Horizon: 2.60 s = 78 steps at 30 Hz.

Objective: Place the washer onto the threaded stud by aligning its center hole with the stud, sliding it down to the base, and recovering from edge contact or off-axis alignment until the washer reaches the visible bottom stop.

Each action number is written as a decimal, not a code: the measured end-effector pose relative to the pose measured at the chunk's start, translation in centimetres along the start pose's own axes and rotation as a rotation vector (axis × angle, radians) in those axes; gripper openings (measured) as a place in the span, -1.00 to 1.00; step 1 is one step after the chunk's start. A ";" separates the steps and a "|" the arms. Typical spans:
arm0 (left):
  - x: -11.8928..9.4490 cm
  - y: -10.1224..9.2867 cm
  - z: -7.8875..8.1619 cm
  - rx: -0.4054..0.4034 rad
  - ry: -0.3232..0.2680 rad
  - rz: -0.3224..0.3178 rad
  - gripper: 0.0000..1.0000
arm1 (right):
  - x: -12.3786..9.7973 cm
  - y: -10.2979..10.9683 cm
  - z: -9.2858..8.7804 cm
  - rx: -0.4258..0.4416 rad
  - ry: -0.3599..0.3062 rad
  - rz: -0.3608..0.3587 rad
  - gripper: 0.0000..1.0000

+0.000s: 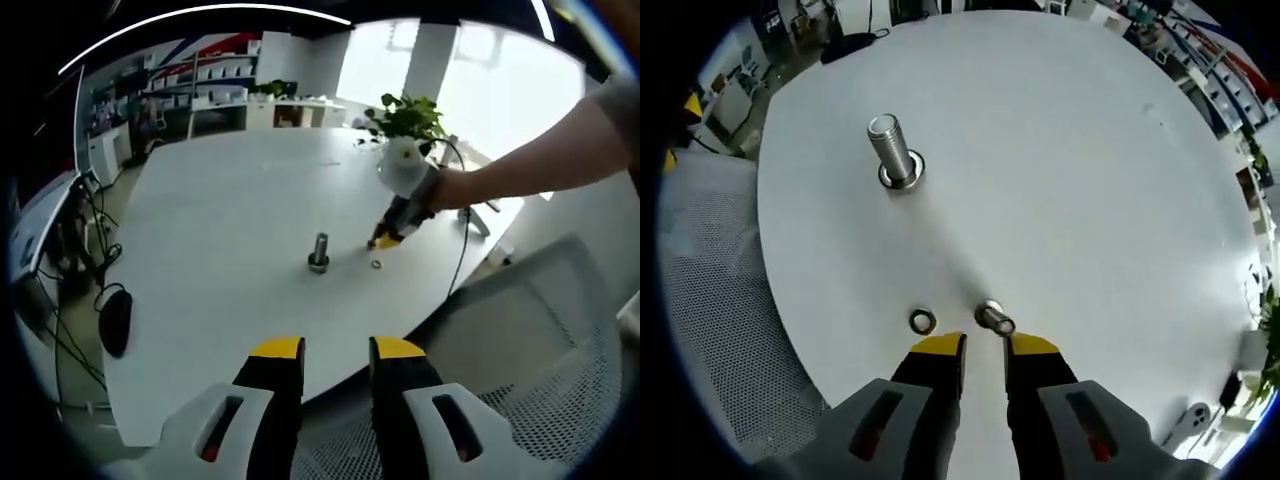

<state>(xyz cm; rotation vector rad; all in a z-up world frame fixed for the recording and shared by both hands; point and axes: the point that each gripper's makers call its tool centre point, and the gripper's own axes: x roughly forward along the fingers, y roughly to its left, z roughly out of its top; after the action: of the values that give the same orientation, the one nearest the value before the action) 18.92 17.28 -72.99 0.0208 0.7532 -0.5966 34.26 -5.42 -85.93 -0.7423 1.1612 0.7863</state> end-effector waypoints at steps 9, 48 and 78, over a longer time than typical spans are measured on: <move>0.0 0.1 0.0 0.002 -0.002 0.000 -0.53 | -0.2 1.8 -0.2 0.056 -0.021 0.041 -0.65; 0.1 0.1 -0.2 -0.002 0.007 0.006 -0.53 | 1.8 4.2 0.4 -0.041 -0.039 0.089 -0.68; 0.0 0.3 -0.2 -0.005 0.009 0.016 -0.53 | 1.7 4.4 0.0 -0.165 0.131 0.084 -0.68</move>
<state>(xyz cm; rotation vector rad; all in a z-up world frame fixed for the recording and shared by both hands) 18.90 17.59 -73.18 0.0244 0.7623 -0.5796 30.89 -2.84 -88.06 -0.8972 1.2623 0.9224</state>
